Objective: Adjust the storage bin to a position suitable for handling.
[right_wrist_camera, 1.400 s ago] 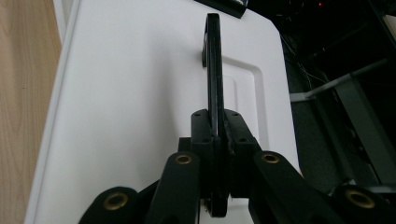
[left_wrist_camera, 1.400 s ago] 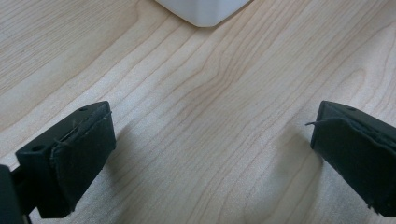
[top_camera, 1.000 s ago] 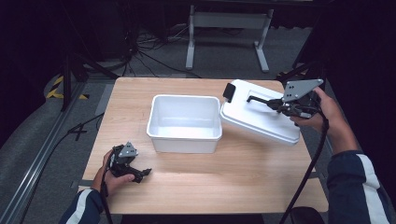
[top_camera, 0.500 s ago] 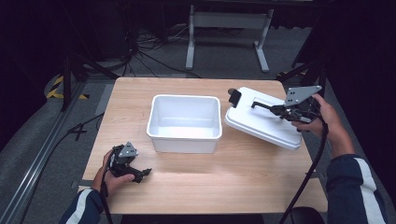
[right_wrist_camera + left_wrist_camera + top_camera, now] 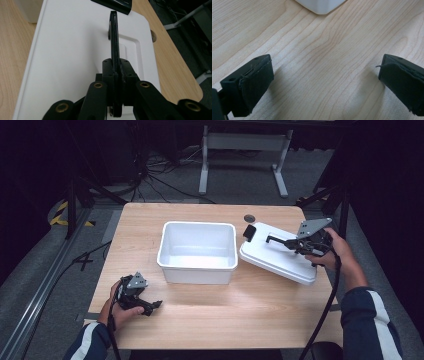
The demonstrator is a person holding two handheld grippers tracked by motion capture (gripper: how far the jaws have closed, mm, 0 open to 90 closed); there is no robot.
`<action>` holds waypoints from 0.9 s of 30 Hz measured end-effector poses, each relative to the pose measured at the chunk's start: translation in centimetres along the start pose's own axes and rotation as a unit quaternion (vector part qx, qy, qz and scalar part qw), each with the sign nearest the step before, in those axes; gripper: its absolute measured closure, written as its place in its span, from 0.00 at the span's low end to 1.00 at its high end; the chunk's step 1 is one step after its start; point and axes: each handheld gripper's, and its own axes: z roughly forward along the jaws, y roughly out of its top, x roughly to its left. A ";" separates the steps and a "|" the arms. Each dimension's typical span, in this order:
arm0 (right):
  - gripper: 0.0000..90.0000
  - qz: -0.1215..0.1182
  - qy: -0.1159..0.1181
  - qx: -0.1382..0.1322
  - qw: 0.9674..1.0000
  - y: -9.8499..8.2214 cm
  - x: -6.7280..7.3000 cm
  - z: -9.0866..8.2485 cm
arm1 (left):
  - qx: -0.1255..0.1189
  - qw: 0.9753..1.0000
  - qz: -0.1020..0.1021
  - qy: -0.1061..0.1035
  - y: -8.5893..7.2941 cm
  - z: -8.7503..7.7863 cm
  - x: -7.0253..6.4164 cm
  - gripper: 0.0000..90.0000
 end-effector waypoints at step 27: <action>0.94 0.061 0.012 0.031 0.998 -3.7 -0.3 6.5 | -0.001 1.000 0.001 0.001 0.0 0.0 0.0 0.00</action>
